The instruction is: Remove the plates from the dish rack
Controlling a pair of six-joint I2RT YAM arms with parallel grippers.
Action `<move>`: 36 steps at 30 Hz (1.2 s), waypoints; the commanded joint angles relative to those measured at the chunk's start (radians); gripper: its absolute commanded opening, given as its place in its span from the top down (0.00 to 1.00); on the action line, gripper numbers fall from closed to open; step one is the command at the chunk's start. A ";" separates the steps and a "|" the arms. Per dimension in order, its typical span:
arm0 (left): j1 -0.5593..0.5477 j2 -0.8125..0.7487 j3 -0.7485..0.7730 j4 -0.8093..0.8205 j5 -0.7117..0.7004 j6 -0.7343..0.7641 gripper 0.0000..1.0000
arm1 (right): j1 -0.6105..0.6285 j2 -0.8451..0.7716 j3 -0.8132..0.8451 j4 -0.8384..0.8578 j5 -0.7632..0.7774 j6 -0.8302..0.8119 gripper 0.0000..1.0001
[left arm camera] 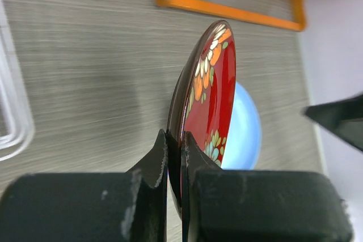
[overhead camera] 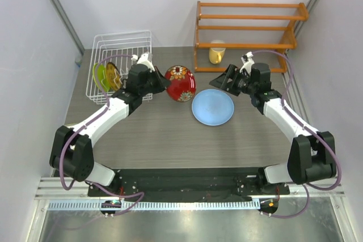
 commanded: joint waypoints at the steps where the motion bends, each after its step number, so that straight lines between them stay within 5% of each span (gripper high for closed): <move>1: -0.015 -0.018 -0.009 0.241 0.105 -0.107 1.00 | 0.032 0.039 -0.019 0.155 -0.064 0.080 0.20; 15: -0.055 0.013 -0.073 0.422 0.211 -0.247 1.00 | 0.052 0.190 -0.057 0.471 -0.197 0.254 0.27; 24: -0.058 0.048 -0.076 0.477 0.245 -0.275 1.00 | 0.048 0.233 -0.086 0.597 -0.272 0.326 0.91; 25: -0.058 0.044 -0.069 0.459 0.231 -0.264 0.93 | 0.040 0.207 -0.090 0.543 -0.245 0.293 0.92; 26: -0.058 0.039 -0.063 0.412 0.220 -0.229 0.69 | 0.037 0.190 -0.091 0.501 -0.219 0.266 0.93; 29: -0.058 0.011 -0.049 0.291 0.127 -0.128 0.38 | 0.025 0.098 -0.068 0.234 -0.066 0.101 0.95; 36: -0.056 -0.102 -0.038 0.054 -0.228 0.109 0.23 | -0.046 -0.002 -0.065 -0.084 0.137 -0.070 0.95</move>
